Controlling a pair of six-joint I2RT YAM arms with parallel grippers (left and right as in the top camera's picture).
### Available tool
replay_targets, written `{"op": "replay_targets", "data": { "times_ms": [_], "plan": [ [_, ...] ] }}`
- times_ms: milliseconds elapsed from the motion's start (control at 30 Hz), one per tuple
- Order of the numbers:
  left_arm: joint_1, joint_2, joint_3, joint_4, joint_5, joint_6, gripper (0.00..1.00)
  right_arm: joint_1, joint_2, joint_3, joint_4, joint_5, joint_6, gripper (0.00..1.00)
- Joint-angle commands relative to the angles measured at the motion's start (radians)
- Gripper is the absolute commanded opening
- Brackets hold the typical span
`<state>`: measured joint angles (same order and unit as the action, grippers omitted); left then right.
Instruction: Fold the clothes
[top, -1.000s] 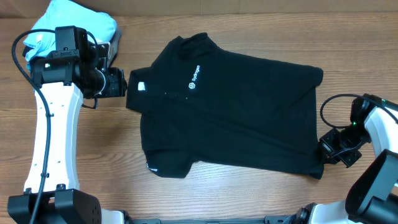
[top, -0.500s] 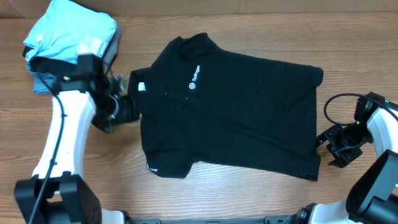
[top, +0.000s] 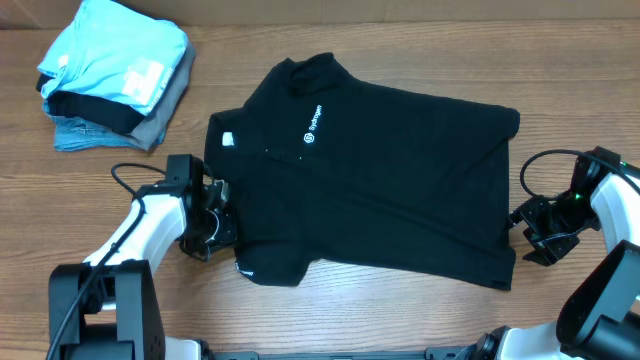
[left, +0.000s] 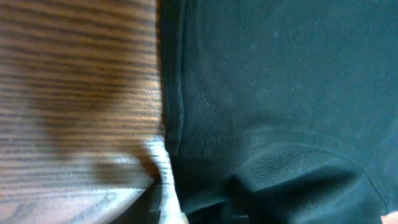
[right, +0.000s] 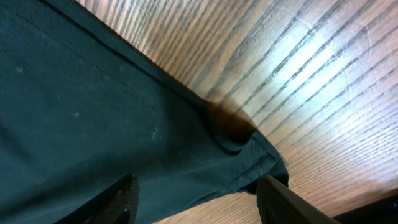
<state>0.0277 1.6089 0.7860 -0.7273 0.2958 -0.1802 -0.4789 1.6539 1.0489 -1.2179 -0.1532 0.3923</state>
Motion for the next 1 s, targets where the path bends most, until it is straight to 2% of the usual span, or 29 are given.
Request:
{"op": "replay_targets", "data": {
  "times_ms": [0,167,300,400,467,533,667,833,900,967],
  "plan": [
    [-0.004,-0.01,-0.047,0.019,-0.003,-0.05,0.05,-0.005,-0.024,0.013,0.005,-0.009,-0.008,0.64],
    [0.035,-0.011,0.017,-0.15,-0.139,-0.124,0.04,-0.005,-0.024,0.013,0.005,-0.013,-0.032,0.64],
    [0.106,-0.019,0.132,-0.312,-0.241,-0.123,0.04,-0.005,-0.024,0.013,0.006,-0.014,-0.05,0.64],
    [0.147,-0.02,0.212,-0.372,-0.24,-0.083,0.04,-0.004,-0.024,0.013,0.013,-0.018,-0.053,0.66],
    [0.15,-0.02,0.238,-0.38,-0.221,-0.063,0.12,0.001,-0.023,0.013,0.025,-0.037,-0.077,0.68],
    [0.147,-0.02,0.24,-0.38,-0.204,-0.063,0.31,0.005,-0.023,0.011,0.027,-0.068,-0.114,0.68],
    [0.142,-0.02,0.24,-0.383,-0.188,-0.063,0.56,0.023,-0.023,-0.011,0.06,-0.146,-0.165,0.69],
    [0.142,-0.02,0.243,-0.373,-0.19,-0.047,0.63,0.076,-0.023,-0.089,0.161,-0.155,-0.131,0.7],
    [0.142,-0.02,0.248,-0.364,-0.186,-0.035,0.63,0.103,-0.023,-0.138,0.206,-0.155,-0.105,0.65],
    [0.142,-0.02,0.254,-0.352,-0.163,-0.017,0.63,0.126,-0.023,-0.185,0.243,-0.155,-0.079,0.54]
  ]
}}
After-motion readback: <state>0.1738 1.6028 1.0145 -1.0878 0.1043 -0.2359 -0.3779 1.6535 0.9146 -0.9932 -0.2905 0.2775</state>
